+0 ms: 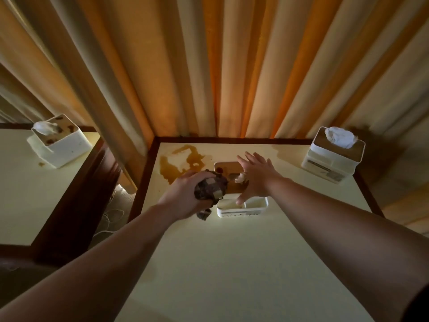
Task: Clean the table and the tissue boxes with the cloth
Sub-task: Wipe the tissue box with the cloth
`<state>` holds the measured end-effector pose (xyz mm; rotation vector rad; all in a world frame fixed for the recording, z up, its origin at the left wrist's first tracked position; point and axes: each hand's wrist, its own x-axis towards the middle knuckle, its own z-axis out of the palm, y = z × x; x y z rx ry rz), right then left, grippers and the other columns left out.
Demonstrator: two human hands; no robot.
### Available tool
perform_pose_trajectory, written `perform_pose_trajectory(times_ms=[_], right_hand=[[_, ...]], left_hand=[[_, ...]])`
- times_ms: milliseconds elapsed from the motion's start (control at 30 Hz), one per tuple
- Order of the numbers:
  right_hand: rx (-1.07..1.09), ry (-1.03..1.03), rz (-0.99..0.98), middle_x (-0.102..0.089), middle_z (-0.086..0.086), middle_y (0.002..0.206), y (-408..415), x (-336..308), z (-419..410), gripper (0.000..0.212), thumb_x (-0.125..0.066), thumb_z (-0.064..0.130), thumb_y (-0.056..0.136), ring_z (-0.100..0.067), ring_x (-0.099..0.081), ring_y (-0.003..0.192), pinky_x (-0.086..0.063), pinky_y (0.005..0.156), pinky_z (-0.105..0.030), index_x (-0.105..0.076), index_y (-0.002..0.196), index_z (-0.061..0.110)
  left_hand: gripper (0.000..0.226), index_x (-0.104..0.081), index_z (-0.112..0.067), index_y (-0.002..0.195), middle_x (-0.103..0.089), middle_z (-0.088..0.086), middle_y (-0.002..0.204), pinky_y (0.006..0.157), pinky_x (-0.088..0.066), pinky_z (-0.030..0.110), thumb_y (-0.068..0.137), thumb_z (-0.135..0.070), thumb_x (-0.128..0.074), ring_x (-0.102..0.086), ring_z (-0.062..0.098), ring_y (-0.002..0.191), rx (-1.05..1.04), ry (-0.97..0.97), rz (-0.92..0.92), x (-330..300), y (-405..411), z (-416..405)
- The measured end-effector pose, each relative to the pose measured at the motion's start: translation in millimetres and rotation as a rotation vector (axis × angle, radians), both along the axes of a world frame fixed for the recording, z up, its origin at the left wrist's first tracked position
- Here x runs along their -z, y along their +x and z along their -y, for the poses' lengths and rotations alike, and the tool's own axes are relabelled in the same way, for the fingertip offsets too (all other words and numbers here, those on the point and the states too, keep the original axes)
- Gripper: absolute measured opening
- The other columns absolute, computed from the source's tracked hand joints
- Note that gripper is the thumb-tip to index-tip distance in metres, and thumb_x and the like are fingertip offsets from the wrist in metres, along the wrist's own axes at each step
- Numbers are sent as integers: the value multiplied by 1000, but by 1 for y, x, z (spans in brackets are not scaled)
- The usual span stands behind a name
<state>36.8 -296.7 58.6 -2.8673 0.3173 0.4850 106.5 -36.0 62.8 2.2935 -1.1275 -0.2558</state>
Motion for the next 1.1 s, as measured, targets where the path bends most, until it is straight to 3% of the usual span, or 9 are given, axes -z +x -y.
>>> perform_pose_trajectory(times_ms=[100,200,300,433,633,867,1033,1100], right_hand=[[-11,57,-18,1,-4,175,5,4,7,154,-86,76,54,-31,3,160,-8,127,-61,4,166,23],[-28,100,10,-20,-2,170,5,7,10,146,-89,72,56,-26,-15,157,-21,127,-48,-8,165,17],[-4,118,43,-24,0,169,5,9,12,143,-93,65,54,-22,-18,155,-22,126,-41,-16,165,18],[-70,66,67,-31,-4,165,6,6,12,136,-94,61,58,-26,-25,152,-23,124,-39,-22,163,14],[-25,81,101,-34,1,162,6,12,15,141,-95,67,49,-22,-31,147,-29,121,-36,-26,162,18],[-14,73,65,-33,2,162,7,6,10,140,-94,66,52,-22,-29,148,-32,121,-42,-23,163,19],[-38,117,55,-31,4,163,4,2,6,134,-96,58,55,-21,-26,149,-31,121,-40,-24,162,22],[-40,157,78,-33,5,161,2,4,7,132,-97,56,54,-22,-27,149,-32,120,-42,-24,161,31]], left_hand=[[69,-59,-39,136,-45,-8,133,91,-45,15,75,-38,-90,-51,12,112,38,103,-28,-6,18,27],[65,-61,-38,139,-39,-8,140,99,-48,22,79,-39,-88,-52,15,115,128,253,7,-4,25,51],[61,-60,-36,141,-46,-10,135,99,-50,26,85,-34,-83,-55,14,113,160,311,13,1,34,67],[51,-63,-36,136,-55,-8,124,90,-57,34,88,-28,-77,-58,15,105,108,301,18,-1,53,86],[51,-59,-35,139,-55,-5,124,91,-54,38,90,-31,-73,-57,20,109,71,316,88,4,72,107],[43,-68,-33,125,-55,-12,110,83,-57,31,84,-31,-79,-58,13,96,47,271,17,6,42,83],[46,-68,-35,125,-57,-12,117,89,-53,30,81,-33,-82,-56,13,102,23,191,24,13,17,61],[46,-68,-36,125,-55,-12,117,89,-53,31,81,-31,-81,-55,13,103,20,191,-13,12,20,62]])
